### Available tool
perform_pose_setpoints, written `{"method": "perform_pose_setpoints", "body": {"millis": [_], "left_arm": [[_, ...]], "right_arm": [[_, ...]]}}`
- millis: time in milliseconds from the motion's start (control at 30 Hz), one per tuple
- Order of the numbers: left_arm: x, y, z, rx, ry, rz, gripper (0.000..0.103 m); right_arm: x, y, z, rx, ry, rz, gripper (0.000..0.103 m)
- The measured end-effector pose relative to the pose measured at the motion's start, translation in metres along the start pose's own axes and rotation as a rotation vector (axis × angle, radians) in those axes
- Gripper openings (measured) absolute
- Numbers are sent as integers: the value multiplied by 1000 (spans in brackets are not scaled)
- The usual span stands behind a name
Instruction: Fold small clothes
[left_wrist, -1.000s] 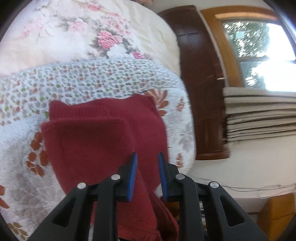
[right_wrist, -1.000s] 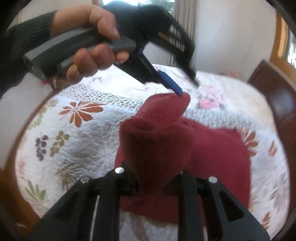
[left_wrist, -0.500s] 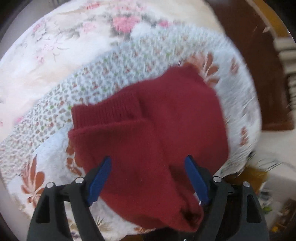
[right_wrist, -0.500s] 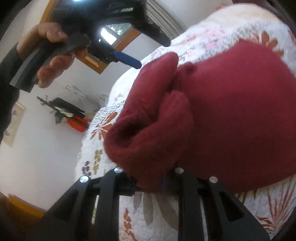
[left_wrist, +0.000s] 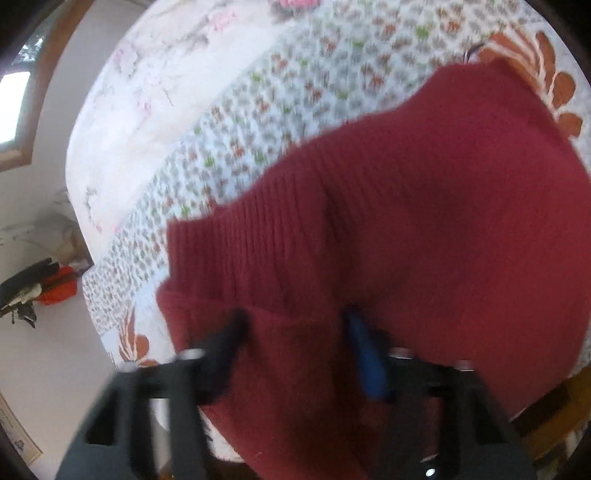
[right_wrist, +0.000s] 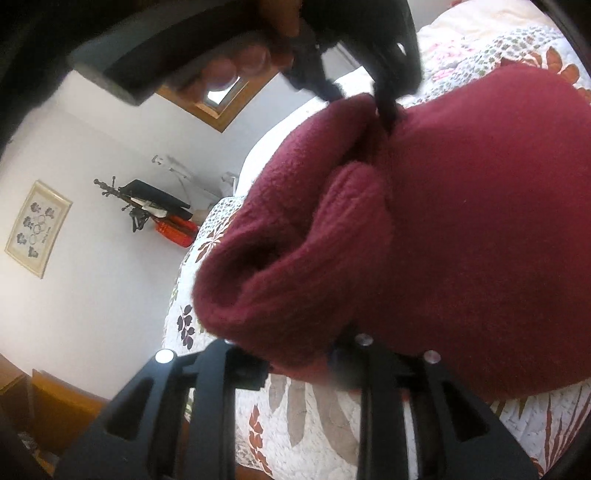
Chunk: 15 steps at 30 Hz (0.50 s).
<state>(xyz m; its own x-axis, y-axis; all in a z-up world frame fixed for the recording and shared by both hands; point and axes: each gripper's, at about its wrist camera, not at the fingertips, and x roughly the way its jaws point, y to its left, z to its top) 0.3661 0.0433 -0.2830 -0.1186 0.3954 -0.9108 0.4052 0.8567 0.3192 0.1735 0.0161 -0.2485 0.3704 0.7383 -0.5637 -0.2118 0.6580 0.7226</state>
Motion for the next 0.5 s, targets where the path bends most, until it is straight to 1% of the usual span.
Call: {"method": "perform_pose_setpoints", "body": {"millis": [33,100,167,267,333,367,400,433,467,500], "left_arm": [[1,2,0,-3,3,-1,24],[10,6,-2,3,39,2,21],[14,10,-4,9,49,1,17],[10,17,-7,33,42,-12,14],[9,14,-6,43,35,-25,13],[13,16,-7,33,43,-40,15],[18,15,-7,26,50,-51,17],[22,16,-7,19,58,-59,31],[25,15,-7,15,65,-39,51],[26,12,-8,12,74,7,59]], "right_arm": [[1,0,0,-1,4,5,25],[1,-1,0,-2,10,10,27],[3,-3,2,0,14,12,27],[6,-5,1,8,20,17,30],[6,-7,0,12,19,16,30],[7,-6,1,10,20,16,31],[7,-6,1,7,19,12,31],[7,-5,2,3,19,8,31],[7,-6,2,2,19,7,31],[8,-7,2,4,17,5,31]]}}
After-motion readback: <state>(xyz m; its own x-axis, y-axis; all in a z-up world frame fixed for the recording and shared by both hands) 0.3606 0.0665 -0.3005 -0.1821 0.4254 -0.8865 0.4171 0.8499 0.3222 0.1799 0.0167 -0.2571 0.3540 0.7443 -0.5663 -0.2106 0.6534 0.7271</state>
